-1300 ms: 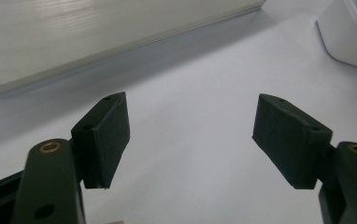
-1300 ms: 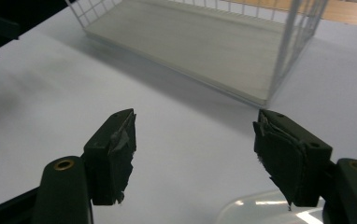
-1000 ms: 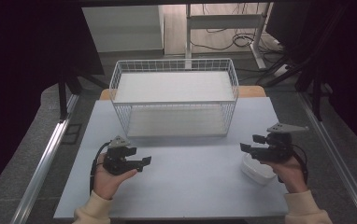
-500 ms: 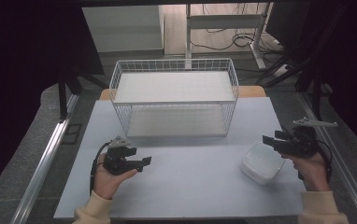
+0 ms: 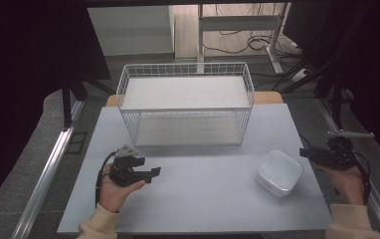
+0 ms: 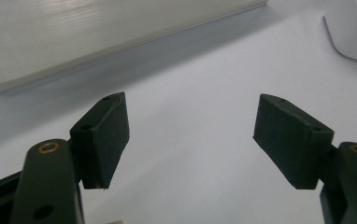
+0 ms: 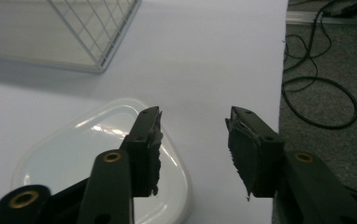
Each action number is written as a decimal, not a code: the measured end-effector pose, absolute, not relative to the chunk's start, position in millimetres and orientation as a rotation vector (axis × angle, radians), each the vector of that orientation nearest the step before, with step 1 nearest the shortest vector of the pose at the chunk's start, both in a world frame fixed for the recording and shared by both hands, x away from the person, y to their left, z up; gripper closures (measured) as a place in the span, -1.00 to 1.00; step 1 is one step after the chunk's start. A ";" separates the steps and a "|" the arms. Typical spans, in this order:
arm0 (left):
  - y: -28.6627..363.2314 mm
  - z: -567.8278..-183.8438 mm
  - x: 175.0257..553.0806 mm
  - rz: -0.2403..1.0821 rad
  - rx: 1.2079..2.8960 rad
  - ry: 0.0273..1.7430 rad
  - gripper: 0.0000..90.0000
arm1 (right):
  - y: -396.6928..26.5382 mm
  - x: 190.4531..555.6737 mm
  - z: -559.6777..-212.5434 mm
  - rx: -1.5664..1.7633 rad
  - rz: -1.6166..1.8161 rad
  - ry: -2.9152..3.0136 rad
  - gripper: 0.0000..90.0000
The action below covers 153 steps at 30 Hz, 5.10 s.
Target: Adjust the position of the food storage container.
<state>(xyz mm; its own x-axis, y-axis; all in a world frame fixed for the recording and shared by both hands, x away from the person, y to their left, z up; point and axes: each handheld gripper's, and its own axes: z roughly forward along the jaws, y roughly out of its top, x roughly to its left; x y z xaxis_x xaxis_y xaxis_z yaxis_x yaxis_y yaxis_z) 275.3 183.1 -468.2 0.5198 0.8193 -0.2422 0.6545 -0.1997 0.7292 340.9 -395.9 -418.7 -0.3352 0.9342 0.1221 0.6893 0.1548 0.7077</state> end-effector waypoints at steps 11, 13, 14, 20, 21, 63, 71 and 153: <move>183.5 -469.1 275.1 0.249 1.938 1.207 -0.42 | -407.7 346.3 -437.9 1.581 0.871 2.162 0.80; 183.0 -469.3 275.0 0.248 1.942 1.206 -0.42 | -407.4 347.1 -441.8 1.577 0.846 2.186 0.93; 182.9 -469.3 274.9 0.248 1.943 1.205 -0.42 | -406.7 347.7 -444.0 1.574 0.834 2.199 0.98; 183.8 -470.1 275.2 0.243 1.940 1.207 -0.42 | -399.8 351.0 -452.7 1.541 0.771 2.274 0.99; 184.0 -469.9 275.0 0.237 1.937 1.204 -0.42 | -398.3 351.3 -453.7 1.534 0.764 2.285 0.99; 182.6 -470.9 274.6 0.230 1.942 1.199 -0.42 | -304.1 344.3 -455.8 1.220 0.735 2.525 0.99; 182.5 -470.9 274.4 0.227 1.940 1.200 -0.42 | -281.7 340.4 -457.2 1.136 0.743 2.573 0.99; 182.1 -470.1 275.8 0.232 1.941 1.207 -0.42 | -255.9 315.2 -481.1 1.183 0.748 2.629 0.99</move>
